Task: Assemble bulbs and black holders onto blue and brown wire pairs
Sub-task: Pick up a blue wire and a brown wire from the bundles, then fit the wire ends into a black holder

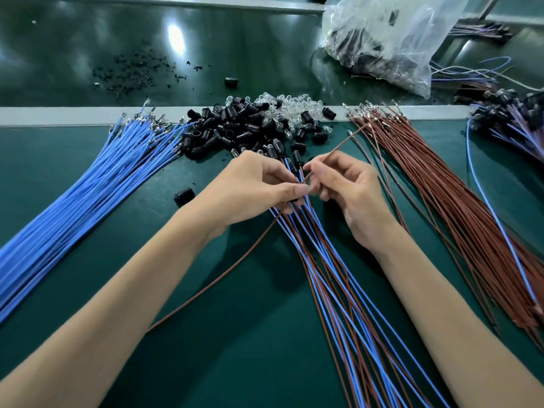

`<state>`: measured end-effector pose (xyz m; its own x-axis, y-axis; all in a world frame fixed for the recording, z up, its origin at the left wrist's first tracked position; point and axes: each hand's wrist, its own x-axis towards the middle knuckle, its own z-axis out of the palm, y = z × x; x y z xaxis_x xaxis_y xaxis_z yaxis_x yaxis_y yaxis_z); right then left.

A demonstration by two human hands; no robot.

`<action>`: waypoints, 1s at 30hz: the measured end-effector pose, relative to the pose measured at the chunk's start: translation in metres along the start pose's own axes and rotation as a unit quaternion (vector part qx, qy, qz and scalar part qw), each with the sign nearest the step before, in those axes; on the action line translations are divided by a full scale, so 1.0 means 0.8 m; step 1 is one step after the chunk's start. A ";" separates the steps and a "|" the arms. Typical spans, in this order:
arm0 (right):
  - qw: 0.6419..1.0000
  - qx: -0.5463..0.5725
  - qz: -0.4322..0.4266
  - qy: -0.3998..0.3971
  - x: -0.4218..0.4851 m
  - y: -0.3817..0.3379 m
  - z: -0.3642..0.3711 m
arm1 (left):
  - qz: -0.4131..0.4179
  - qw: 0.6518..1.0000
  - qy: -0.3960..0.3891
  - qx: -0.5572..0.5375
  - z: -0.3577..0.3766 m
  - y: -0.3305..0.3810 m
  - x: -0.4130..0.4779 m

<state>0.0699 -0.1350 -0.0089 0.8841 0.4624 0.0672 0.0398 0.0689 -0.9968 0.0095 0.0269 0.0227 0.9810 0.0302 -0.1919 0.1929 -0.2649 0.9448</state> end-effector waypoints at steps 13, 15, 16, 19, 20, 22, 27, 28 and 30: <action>0.891 -0.402 -0.141 -0.155 0.044 -0.025 0.112 | -0.003 0.994 0.095 0.063 -0.121 0.004 -0.008; 0.878 -0.419 -0.138 -0.187 0.067 -0.020 0.140 | -0.025 0.986 0.126 0.103 -0.149 -0.009 -0.009; 0.871 -0.428 -0.139 -0.197 0.078 -0.017 0.153 | -0.038 0.982 0.139 0.120 -0.162 -0.015 -0.008; 0.862 -0.434 -0.146 -0.217 0.095 -0.005 0.181 | -0.072 0.971 0.152 0.169 -0.189 -0.031 -0.009; 0.863 -0.431 -0.145 -0.222 0.097 0.001 0.186 | -0.078 0.968 0.154 0.180 -0.195 -0.034 -0.010; 0.868 -0.425 -0.139 -0.217 0.100 0.010 0.192 | -0.075 0.967 0.154 0.187 -0.200 -0.036 -0.012; 0.843 -0.461 -0.152 -0.232 0.102 0.013 0.199 | -0.057 0.972 0.154 0.168 -0.199 -0.037 -0.010; 0.828 -0.478 -0.163 -0.244 0.102 0.013 0.198 | -0.057 0.973 0.153 0.161 -0.198 -0.038 -0.010; 0.810 -0.493 -0.189 -0.255 0.100 0.012 0.193 | -0.051 0.976 0.151 0.146 -0.196 -0.036 -0.011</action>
<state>0.0687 0.0391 -0.0069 0.4245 0.8955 0.1336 0.8374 -0.3322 -0.4341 -0.0010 0.1856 0.0392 0.9274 0.3415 -0.1526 0.3186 -0.5076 0.8006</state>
